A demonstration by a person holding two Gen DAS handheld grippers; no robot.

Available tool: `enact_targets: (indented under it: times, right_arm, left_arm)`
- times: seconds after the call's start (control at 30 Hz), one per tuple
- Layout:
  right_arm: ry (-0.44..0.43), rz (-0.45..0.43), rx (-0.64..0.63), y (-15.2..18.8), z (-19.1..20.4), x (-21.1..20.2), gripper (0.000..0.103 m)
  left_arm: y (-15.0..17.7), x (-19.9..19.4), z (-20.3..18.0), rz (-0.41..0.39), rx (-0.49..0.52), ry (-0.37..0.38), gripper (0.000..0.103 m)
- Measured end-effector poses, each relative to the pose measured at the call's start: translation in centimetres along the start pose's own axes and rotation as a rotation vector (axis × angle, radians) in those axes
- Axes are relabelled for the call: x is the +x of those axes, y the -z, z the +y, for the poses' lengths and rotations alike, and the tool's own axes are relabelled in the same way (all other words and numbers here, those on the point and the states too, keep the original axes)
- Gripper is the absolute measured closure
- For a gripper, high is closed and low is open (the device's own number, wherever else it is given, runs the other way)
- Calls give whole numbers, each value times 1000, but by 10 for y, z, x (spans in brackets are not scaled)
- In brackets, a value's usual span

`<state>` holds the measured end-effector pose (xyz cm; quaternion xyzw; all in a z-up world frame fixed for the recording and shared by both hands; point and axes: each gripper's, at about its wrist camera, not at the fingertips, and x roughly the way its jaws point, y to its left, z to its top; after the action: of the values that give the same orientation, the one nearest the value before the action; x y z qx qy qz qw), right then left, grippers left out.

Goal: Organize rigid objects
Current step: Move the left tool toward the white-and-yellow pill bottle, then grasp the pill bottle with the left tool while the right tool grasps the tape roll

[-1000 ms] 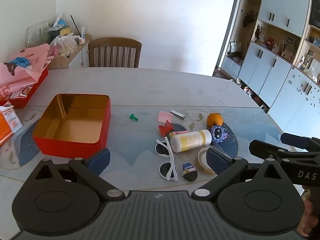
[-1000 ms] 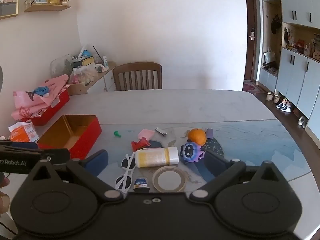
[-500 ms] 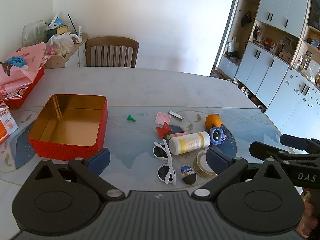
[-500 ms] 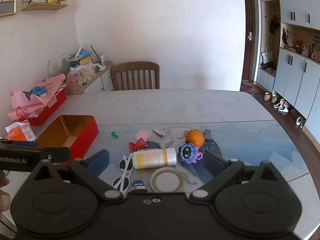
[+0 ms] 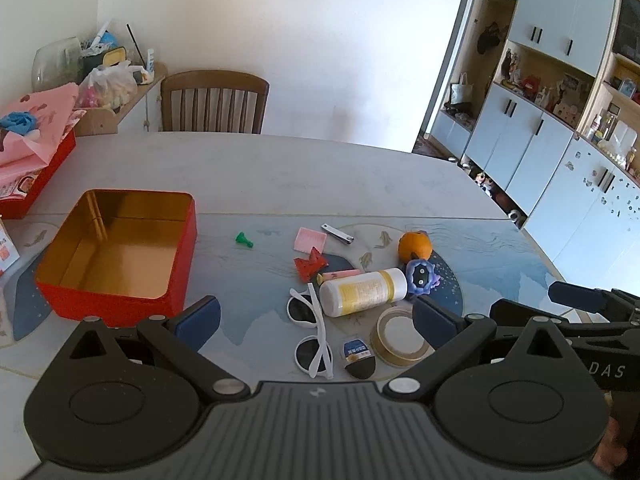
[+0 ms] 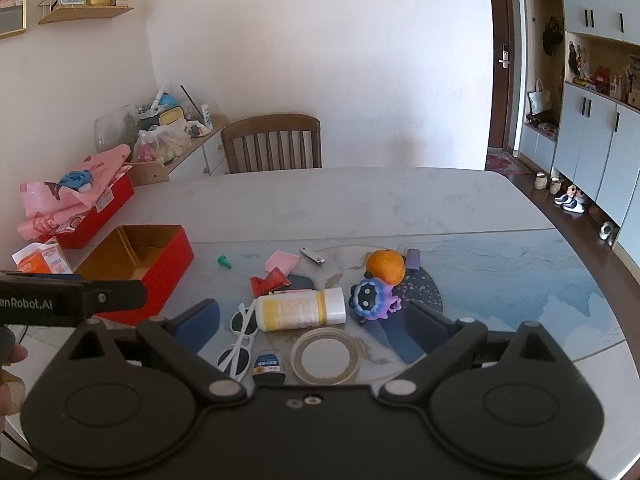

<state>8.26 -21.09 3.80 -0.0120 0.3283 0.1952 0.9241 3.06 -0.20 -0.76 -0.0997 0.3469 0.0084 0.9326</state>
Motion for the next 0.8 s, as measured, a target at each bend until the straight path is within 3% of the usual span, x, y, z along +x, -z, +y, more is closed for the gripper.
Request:
enact_targets:
  times: [0.33, 0.8]
  right_arm:
    - [-76, 25, -78, -5, -24, 23, 4]
    - [-194, 142, -224, 2, -49, 69, 11]
  left_arm:
    - [-11, 23, -12, 12, -28, -32, 0]
    - [-27, 67, -25, 26, -83, -55, 0]
